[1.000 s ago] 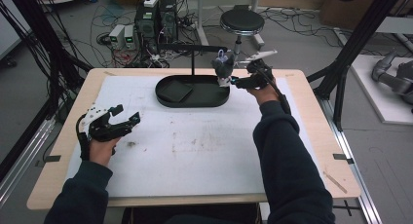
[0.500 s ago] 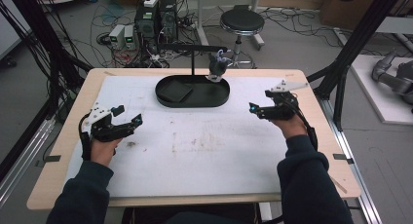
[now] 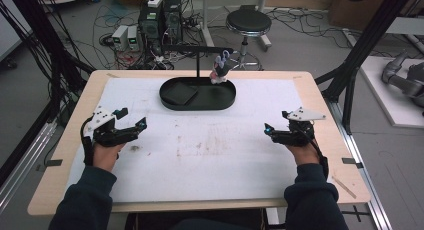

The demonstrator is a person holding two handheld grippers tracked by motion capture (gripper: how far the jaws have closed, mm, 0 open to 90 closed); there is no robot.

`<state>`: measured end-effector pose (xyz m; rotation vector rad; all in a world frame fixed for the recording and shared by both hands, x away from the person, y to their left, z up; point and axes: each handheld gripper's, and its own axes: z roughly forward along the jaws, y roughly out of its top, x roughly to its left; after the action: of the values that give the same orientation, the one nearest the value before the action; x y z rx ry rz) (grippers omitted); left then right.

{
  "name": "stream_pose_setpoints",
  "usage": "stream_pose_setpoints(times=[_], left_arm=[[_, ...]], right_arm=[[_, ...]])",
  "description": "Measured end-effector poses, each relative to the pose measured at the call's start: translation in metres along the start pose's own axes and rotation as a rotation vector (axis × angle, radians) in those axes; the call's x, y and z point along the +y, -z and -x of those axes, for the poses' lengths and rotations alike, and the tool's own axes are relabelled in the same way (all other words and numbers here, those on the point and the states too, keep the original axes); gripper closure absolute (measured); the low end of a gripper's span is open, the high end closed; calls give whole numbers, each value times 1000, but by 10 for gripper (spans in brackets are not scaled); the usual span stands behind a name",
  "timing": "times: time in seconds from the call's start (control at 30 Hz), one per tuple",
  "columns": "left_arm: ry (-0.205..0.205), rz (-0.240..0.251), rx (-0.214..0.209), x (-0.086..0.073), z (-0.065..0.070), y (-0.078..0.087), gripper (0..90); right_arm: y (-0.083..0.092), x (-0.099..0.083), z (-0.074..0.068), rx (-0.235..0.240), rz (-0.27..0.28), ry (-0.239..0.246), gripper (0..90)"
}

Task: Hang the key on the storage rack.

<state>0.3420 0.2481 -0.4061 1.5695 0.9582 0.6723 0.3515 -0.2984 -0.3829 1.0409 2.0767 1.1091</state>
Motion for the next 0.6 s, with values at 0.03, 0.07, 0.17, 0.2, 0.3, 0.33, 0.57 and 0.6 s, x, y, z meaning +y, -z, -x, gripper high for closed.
stream_pose_setpoints(times=[0.03, 0.07, 0.17, 0.2, 0.3, 0.33, 0.57, 0.6], left_arm=[[1, -2, -1, 0, 0, 0, 177], [1, -3, -2, 0, 0, 0, 177], [2, 0, -5, -1, 1, 0, 178], [1, -1, -7, -1, 1, 0, 177], [3, -1, -7, -1, 1, 1, 178], [4, -1, -7, -1, 1, 0, 177], [6, -1, -3, -2, 1, -2, 178], [5, -1, -6, -2, 1, -2, 178]], right_arm=[[0, -1, 0, 0, -2, 2, 203], [0, -2, 0, 3, -3, -1, 203], [2, -4, 0, -6, -3, 3, 203], [2, -4, 0, -8, -2, 4, 203], [3, -5, 0, -15, -2, 7, 203], [3, -5, 0, -15, -5, 6, 203], [2, -8, -1, -22, -20, 18, 203], [2, -8, 0, -23, -21, 19, 203]])
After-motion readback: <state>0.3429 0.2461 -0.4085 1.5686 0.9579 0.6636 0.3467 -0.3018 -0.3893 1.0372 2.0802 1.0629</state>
